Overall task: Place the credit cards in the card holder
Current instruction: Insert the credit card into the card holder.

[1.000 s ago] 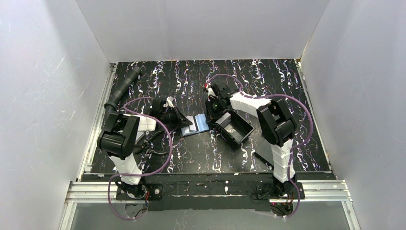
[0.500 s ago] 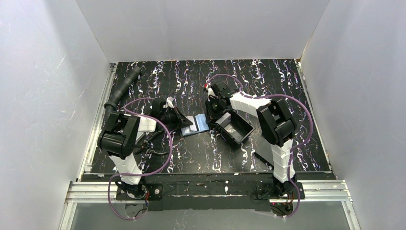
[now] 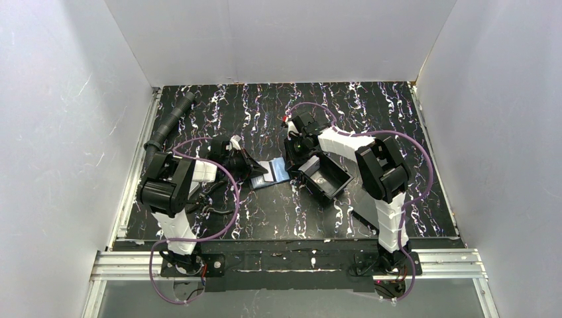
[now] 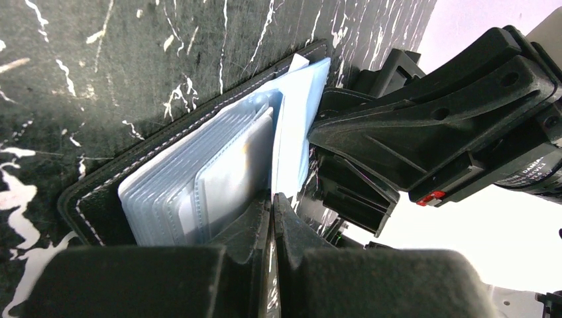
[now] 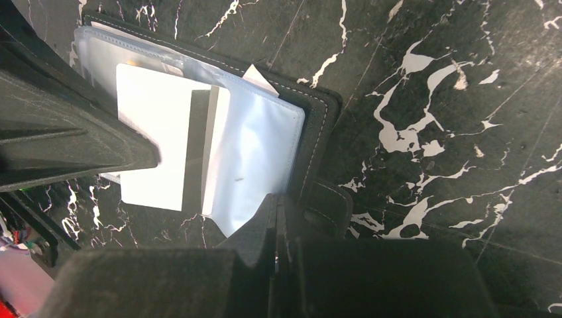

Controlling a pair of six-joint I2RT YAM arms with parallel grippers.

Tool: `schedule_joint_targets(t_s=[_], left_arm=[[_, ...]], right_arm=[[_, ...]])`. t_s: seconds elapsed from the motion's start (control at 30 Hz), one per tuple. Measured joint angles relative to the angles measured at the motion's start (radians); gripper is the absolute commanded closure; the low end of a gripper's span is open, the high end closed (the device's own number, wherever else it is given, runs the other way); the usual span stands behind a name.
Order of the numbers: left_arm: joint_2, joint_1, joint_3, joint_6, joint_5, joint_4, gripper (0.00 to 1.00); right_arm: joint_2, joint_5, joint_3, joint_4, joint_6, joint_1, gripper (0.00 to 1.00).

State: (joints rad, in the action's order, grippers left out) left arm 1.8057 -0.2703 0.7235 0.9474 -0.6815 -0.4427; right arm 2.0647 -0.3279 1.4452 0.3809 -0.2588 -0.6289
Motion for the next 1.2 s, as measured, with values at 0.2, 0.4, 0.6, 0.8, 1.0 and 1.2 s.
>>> schedule_joint_targets(t_s=[0.2, 0.4, 0.6, 0.8, 1.0, 1.2], left_arm=[[0.024, 0.000, 0.019, 0.006, -0.018, -0.002, 1.00], [0.037, 0.000, 0.029, 0.009, -0.026, 0.001, 0.88], [0.023, -0.010, 0.072, -0.007, -0.008, 0.087, 0.59], [-0.002, -0.042, 0.170, -0.060, 0.062, 0.282, 0.51], [-0.034, -0.085, 0.258, -0.116, 0.173, 0.478, 0.38], [-0.037, -0.100, 0.299, -0.140, 0.232, 0.571, 0.48]], right_arm=[[0.000, 0.000, 0.000, 0.000, 0.000, 0.000, 0.96], [0.000, 0.000, 0.000, 0.000, 0.000, 0.000, 0.96], [0.000, 0.000, 0.000, 0.000, 0.000, 0.000, 0.96], [0.000, 0.000, 0.000, 0.001, 0.000, 0.000, 0.96], [0.000, 0.000, 0.000, 0.000, 0.000, 0.000, 0.96], [0.000, 0.000, 0.000, 0.000, 0.000, 0.000, 0.96]])
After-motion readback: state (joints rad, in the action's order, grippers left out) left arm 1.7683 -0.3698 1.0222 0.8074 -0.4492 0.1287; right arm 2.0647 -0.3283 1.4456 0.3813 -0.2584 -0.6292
